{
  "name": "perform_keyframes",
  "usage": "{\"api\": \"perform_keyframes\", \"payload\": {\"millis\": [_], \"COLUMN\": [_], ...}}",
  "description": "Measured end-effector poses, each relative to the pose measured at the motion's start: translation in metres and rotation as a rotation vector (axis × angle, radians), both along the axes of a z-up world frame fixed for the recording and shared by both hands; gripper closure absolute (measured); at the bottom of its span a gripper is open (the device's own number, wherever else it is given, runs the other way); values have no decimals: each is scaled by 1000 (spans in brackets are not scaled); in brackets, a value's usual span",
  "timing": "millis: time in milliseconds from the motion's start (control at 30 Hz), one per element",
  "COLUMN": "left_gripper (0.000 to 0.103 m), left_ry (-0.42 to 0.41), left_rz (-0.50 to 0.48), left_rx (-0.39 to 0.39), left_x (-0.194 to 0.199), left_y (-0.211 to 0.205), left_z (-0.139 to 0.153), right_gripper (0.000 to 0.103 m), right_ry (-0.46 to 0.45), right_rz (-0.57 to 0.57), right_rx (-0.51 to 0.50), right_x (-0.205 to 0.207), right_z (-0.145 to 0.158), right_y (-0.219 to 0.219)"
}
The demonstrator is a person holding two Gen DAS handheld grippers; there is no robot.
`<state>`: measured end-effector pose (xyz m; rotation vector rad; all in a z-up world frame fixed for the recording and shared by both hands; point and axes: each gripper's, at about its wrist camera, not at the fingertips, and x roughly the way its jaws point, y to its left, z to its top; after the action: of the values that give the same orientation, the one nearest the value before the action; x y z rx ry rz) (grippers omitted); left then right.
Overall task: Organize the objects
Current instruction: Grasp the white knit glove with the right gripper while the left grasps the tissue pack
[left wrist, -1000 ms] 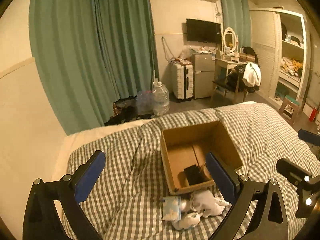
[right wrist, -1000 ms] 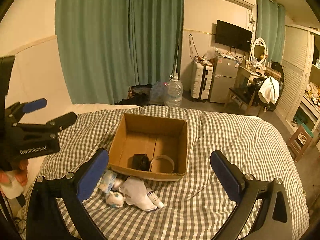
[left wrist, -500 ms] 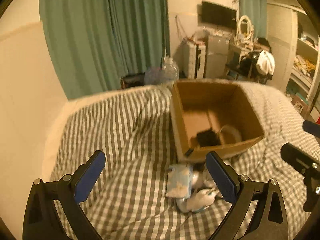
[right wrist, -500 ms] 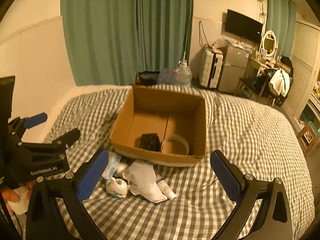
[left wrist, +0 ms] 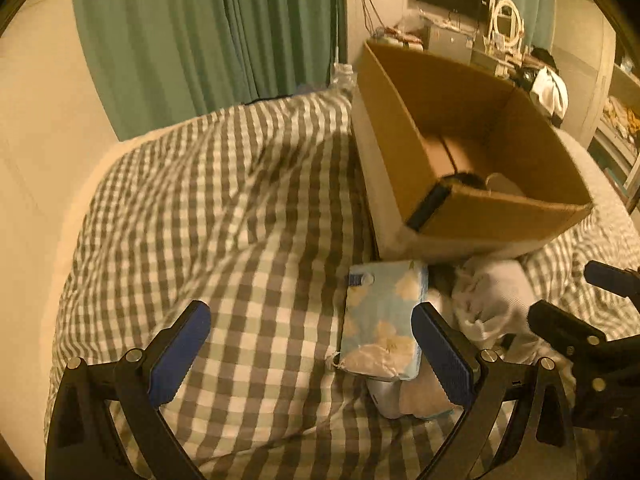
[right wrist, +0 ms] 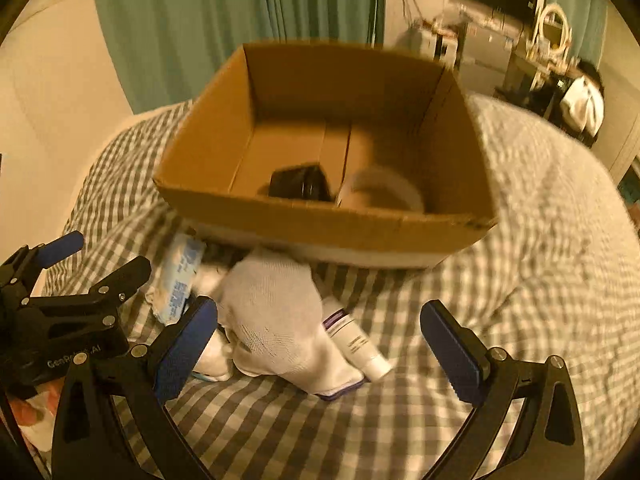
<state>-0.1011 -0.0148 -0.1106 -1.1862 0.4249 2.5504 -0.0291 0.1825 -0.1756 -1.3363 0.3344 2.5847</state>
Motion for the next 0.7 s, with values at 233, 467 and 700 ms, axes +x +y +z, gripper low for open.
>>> {"api": "perform_keyframes", "payload": {"millis": [233,467,700], "left_gripper": [0,0,7], "left_ry": [-78,-120,-127], "left_rz": [-43,-87,-119], "left_rx": [-12,-15,-25], "left_x": [-5,-8,-11], "left_y": [8,17,30], "left_z": [-26,-40,-47], "right_gripper": [15,55,62], "right_ry": [-69,-54,-48], "right_rz": [58,110,86], "right_rx": [-78,-136,-83], "right_x": [-14,-14,-6], "right_z": [-32,-35,-31], "right_y": [-1,-2,-6]}}
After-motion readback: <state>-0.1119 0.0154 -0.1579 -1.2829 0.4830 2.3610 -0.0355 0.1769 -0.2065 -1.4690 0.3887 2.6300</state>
